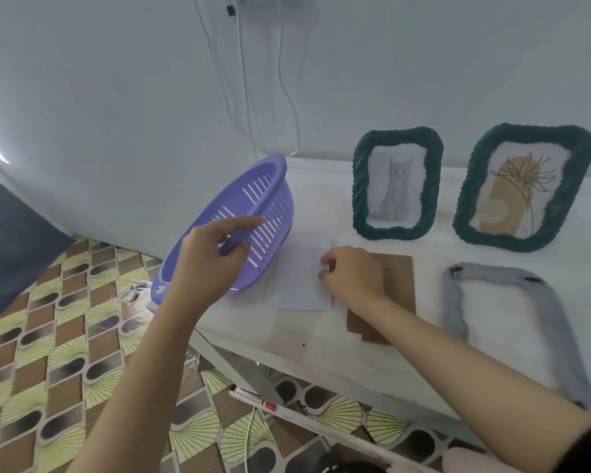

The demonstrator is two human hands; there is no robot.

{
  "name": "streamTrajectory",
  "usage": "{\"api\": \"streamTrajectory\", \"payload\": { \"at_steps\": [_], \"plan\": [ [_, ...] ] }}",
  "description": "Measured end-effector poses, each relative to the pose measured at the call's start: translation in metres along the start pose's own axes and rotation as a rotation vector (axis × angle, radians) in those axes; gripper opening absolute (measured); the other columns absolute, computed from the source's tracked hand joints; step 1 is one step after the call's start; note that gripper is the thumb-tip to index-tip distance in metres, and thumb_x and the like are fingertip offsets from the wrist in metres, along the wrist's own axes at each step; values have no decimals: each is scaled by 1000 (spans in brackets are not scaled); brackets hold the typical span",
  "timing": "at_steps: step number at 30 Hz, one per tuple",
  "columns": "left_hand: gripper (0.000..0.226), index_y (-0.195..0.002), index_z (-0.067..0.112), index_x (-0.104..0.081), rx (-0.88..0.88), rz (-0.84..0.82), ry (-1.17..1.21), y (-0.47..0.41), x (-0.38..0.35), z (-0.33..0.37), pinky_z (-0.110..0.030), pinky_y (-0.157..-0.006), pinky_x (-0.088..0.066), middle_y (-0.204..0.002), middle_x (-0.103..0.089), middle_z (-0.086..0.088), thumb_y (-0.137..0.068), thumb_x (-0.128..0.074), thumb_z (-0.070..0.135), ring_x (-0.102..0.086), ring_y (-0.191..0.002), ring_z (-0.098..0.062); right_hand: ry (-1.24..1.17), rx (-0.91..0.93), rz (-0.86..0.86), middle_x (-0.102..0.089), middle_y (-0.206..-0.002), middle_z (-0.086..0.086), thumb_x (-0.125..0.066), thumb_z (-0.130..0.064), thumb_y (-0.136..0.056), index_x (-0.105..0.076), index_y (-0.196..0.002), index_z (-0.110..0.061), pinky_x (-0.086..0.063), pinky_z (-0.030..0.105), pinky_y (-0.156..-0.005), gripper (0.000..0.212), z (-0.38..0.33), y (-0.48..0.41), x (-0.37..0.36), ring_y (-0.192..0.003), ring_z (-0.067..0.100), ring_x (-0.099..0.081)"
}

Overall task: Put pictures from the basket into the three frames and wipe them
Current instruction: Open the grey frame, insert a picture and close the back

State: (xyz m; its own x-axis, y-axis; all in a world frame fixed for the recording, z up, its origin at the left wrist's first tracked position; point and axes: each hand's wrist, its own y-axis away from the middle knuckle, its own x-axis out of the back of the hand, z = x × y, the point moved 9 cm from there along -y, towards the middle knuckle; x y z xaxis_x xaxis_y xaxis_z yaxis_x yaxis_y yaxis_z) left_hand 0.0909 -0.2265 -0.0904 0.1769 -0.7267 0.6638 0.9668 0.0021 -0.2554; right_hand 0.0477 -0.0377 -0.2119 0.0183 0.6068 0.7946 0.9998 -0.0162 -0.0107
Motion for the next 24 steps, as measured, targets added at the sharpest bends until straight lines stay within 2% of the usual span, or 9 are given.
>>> {"api": "streamTrajectory", "payload": {
  "at_steps": [3,6,9,11,14,17,19,21,24],
  "plan": [
    [37,-110,24,-67,-10,-7,-5,0,-2,0,-12,-83,-42,-107,-64,7,-85,-55,0,-57,-100,-11,29,12,15,-67,-108,0,-56,-20,-85,-66,-112,-18,-43,24,-73,29,-3,0,0,-99,20,-59],
    [35,-110,24,-67,-13,-13,-9,1,-4,-2,3,-72,-38,-107,-64,7,-85,-56,1,-57,-98,-8,-1,-12,16,-68,-103,2,-59,-19,-82,-68,-107,-13,-46,25,-72,27,-3,-1,-2,-94,21,-61],
    [35,-107,28,-66,-18,-22,-21,2,-7,-2,0,-68,-38,-101,-62,11,-86,-56,3,-56,-88,-1,-7,-28,13,-69,-96,6,-61,-21,-79,-69,-97,-8,-51,33,-76,23,-1,-2,-5,-88,23,-61],
    [36,-107,28,-67,-32,-25,-33,3,-10,0,-2,-69,-37,-97,-61,14,-85,-56,2,-56,-84,3,-27,-36,0,-67,-99,2,-62,-26,-80,-69,-100,-12,-49,31,-75,25,-1,-1,-7,-91,22,-61],
    [35,-106,26,-68,-72,-30,-80,6,-16,4,-2,-69,-37,-95,-64,9,-84,-57,1,-58,-85,-7,-92,-30,27,-62,-99,-2,-62,-32,-82,-67,-106,-20,-41,26,-70,27,2,4,-2,-91,17,-58],
    [37,-107,25,-68,-130,-72,-140,14,-30,9,-15,-76,-41,-96,-63,8,-82,-57,0,-57,-89,-13,-120,-18,97,-58,-93,-5,-58,-30,-86,-67,-105,-23,-37,25,-67,22,11,11,9,-85,12,-54],
    [39,-109,26,-67,-169,-109,-174,20,-41,11,-21,-81,-40,-98,-60,10,-82,-56,0,-53,-93,-12,-105,-1,141,-59,-92,-5,-56,-27,-86,-67,-105,-25,-42,27,-66,21,18,15,16,-84,12,-55],
    [39,-113,27,-65,-199,-157,-222,26,-53,10,-21,-87,-35,-106,-61,8,-85,-54,2,-47,-97,-7,-127,5,175,-61,-93,-4,-57,-24,-86,-67,-104,-24,-48,30,-69,21,24,19,23,-86,13,-57],
    [40,-118,27,-61,-212,-214,-273,36,-68,8,-20,-93,-29,-117,-59,5,-87,-52,4,-43,-105,-5,-183,9,209,-64,-98,-3,-56,-19,-86,-67,-104,-21,-47,26,-73,21,33,24,31,-85,8,-55]
  ]
}}
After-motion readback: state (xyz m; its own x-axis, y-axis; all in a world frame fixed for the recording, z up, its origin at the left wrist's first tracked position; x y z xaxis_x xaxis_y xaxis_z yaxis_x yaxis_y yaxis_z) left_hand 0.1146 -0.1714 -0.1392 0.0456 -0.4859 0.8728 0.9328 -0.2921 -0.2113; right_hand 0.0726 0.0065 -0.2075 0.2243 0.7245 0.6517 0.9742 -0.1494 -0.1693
